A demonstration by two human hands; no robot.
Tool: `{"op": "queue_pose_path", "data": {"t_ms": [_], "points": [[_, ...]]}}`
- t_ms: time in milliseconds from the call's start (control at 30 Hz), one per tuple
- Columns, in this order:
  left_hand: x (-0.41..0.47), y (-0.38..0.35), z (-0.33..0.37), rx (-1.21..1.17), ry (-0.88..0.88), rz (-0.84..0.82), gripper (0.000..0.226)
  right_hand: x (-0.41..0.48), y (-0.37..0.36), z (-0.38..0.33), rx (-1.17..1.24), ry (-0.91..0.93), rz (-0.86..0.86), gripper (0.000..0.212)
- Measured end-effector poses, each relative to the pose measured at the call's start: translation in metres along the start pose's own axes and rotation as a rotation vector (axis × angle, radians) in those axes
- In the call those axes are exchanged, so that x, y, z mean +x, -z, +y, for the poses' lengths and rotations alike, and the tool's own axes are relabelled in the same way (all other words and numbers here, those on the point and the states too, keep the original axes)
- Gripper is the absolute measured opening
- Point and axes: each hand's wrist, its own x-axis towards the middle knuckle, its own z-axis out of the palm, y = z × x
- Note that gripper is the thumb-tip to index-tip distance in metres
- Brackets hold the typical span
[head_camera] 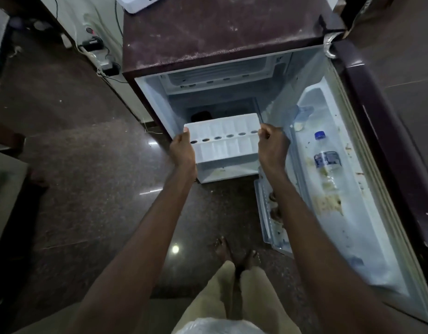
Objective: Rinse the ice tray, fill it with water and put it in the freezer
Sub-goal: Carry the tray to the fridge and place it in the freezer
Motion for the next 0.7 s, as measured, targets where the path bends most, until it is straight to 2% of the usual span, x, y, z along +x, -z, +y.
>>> {"op": "queue_pose_path", "data": {"t_ms": [300, 467, 567, 633, 700], "points": [[0.080, -0.059, -0.005, 0.014, -0.230, 0.088, 0.011, 0.090, -0.066, 0.017, -0.016, 0.051, 0.143, 0.019], [0.128, -0.088, 0.002, -0.009, -0.258, 0.117, 0.021, 0.132, -0.096, 0.017, 0.041, 0.065, 0.216, 0.017], [0.151, -0.099, 0.008, 0.042, -0.267, 0.143, 0.025, 0.154, -0.107, 0.007, 0.033, 0.085, 0.225, 0.024], [0.162, -0.105, 0.012, 0.065, -0.319, 0.157, 0.027, 0.168, -0.107, -0.001, 0.017, 0.112, 0.212, 0.031], [0.170, -0.113, 0.014, 0.050, -0.388, 0.153, 0.030, 0.186, -0.109, -0.004, 0.015, 0.163, 0.202, 0.028]]}}
